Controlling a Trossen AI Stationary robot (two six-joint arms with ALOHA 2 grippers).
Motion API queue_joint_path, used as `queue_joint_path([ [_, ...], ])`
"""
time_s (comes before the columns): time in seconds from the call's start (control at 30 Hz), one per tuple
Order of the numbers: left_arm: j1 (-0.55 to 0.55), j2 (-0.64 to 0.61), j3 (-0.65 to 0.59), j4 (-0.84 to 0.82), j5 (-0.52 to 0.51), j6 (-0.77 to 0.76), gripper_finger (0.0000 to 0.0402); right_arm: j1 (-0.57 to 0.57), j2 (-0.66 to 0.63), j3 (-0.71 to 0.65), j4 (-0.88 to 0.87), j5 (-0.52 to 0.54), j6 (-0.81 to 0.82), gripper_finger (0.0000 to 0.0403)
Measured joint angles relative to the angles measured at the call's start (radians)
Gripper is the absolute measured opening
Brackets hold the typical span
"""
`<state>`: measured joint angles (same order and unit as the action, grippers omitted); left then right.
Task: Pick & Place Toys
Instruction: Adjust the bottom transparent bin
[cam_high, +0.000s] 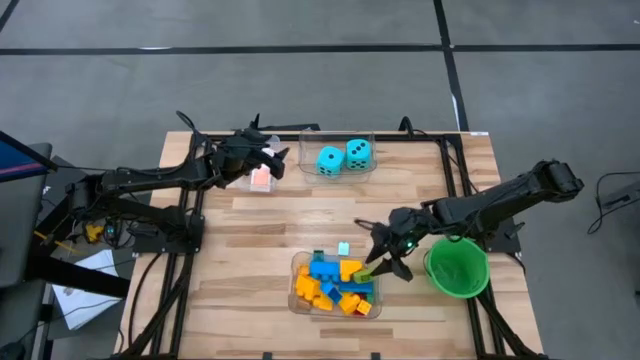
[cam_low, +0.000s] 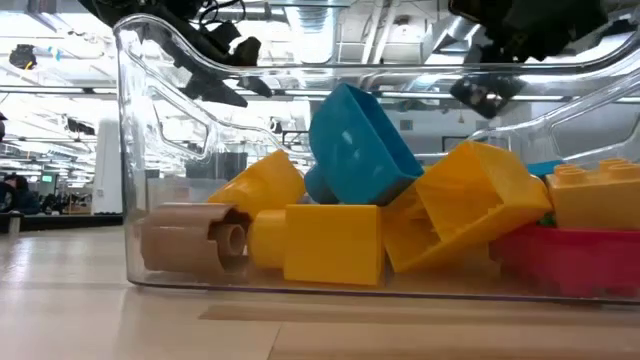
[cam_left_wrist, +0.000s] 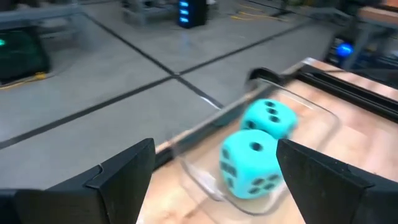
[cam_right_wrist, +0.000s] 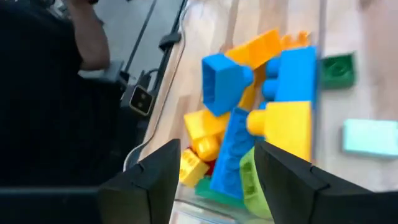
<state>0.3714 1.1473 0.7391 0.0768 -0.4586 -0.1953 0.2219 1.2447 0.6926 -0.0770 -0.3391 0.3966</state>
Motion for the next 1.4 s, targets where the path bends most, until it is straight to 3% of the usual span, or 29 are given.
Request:
queue_joint_path([
  [0.27,0.0,0.0,0.0,0.008,0.065,0.012,0.0331,-0.001,-0.107,0.0,-0.033,0.065,-0.032,0.0196],
  [0.47,-0.003,0.052,0.001,-0.063,0.393,0.04,0.0322,-0.007,-0.121,0.0,-0.145,0.28,-0.033,0.0189],
  [0.53,-0.018,0.085,0.002,-0.112,0.45,0.061,0.0309,-0.015,-0.116,0.0,-0.173,0.316,-0.018,0.0186],
  [0.73,-0.087,0.209,0.0,-0.173,0.563,0.137,0.0227,-0.025,-0.109,0.0,-0.215,0.34,-0.004,0.0173],
  [0.8,-0.122,0.24,0.0,-0.174,0.614,0.139,0.0178,-0.025,-0.109,0.0,-0.221,0.34,-0.004,0.0167],
  [0.97,-0.201,0.298,0.0,-0.161,0.623,0.104,0.0027,-0.025,-0.109,0.001,-0.255,0.34,-0.008,0.0143],
  [1.13,-0.253,0.361,0.001,-0.078,0.572,0.058,0.001,-0.025,-0.11,0.001,-0.261,0.34,-0.014,0.0123],
  [1.4,-0.369,0.426,0.0,-0.044,0.639,0.038,0.0001,-0.002,-0.11,0.001,-0.266,0.34,-0.005,0.0118],
])
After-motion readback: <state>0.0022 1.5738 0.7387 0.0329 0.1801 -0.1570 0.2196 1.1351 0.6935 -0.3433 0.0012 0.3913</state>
